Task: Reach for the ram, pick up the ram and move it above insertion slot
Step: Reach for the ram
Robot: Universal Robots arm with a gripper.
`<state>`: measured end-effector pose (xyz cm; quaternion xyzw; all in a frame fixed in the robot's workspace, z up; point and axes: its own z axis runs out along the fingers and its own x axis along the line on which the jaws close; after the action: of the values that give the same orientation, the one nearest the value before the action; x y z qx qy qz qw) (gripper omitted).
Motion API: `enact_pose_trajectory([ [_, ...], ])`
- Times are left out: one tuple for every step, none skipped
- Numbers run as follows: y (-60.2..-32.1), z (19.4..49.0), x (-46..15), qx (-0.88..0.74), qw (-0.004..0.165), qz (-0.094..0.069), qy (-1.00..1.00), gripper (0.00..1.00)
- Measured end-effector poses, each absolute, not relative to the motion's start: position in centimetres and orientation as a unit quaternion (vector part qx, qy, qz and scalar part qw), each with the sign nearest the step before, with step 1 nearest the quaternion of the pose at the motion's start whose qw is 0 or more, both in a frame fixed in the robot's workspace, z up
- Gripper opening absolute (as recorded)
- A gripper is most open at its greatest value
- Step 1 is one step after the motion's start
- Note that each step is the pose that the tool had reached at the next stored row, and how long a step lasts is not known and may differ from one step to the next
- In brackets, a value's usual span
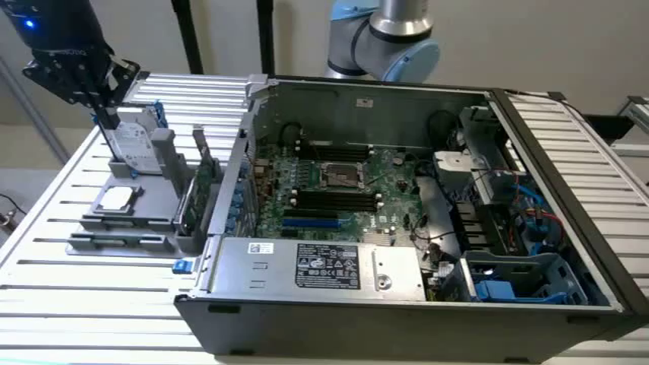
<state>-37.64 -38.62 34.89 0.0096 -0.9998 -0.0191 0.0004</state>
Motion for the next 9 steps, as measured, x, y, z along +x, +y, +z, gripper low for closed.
enact_pose_trajectory([
  [-38.62,34.90,-37.64,0.010,0.000,-0.019,-1.000,0.11],
  [-38.63,34.90,-37.64,0.010,0.000,-0.019,-1.000,0.11],
  [-38.62,34.90,-37.64,0.010,0.000,-0.019,-1.000,0.11],
  [-38.62,34.91,-37.64,0.010,0.000,-0.019,-1.000,0.11],
  [-38.62,34.91,-37.64,0.010,0.000,-0.019,-1.000,0.11],
  [-38.62,34.92,-37.64,0.010,0.000,-0.019,-1.000,0.11],
  [-38.62,34.92,-37.64,0.010,0.000,-0.019,-1.000,0.11],
  [-38.62,34.92,-37.64,0.010,0.000,-0.019,-1.000,0.11],
  [-38.62,34.92,-37.64,0.010,0.000,-0.019,-1.000,0.11],
])
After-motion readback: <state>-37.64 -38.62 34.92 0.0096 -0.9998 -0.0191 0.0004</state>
